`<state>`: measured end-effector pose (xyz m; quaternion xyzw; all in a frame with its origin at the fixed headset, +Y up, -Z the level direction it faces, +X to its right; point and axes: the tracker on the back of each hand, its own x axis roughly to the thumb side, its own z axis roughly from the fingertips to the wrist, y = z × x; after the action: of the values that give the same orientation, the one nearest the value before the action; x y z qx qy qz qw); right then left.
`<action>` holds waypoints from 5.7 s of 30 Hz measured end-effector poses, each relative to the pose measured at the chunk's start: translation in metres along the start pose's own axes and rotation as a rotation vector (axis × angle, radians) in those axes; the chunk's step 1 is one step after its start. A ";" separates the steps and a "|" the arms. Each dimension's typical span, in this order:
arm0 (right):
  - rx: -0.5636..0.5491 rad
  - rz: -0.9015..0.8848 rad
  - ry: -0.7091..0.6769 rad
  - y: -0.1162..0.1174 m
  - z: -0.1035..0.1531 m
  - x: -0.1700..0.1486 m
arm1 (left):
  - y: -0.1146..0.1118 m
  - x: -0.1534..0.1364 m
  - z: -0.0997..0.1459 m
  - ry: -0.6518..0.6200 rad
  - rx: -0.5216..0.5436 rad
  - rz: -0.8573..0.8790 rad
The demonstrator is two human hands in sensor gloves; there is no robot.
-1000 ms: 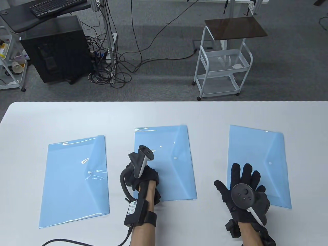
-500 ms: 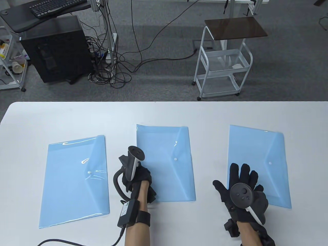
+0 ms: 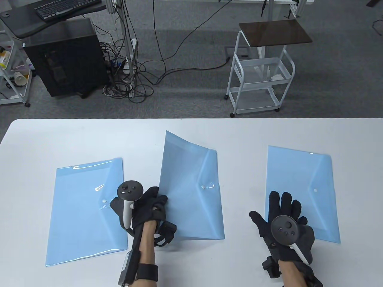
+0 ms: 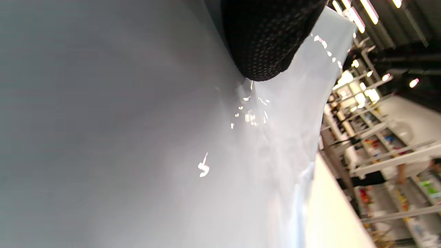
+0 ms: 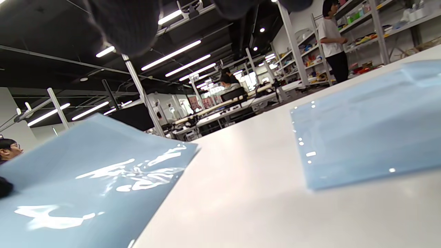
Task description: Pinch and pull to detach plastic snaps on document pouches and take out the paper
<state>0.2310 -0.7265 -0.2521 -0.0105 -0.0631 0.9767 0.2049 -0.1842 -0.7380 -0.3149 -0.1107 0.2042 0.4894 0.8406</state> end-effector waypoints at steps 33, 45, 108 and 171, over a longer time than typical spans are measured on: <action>0.014 0.091 -0.051 0.003 0.006 0.017 | -0.018 -0.060 0.061 0.048 -0.229 -0.136; 0.156 0.126 -0.172 0.001 0.001 0.075 | -0.019 -0.062 0.059 0.070 -0.213 -0.164; 0.239 0.794 -0.285 0.149 -0.028 0.182 | -0.019 -0.063 0.057 0.058 -0.217 -0.209; 0.348 0.092 -0.070 0.088 -0.029 0.068 | -0.015 -0.079 0.055 0.090 -0.324 0.145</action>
<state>0.1346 -0.7752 -0.2915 0.0561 0.1003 0.9810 0.1566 -0.1922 -0.7855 -0.2301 -0.2512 0.1674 0.5699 0.7642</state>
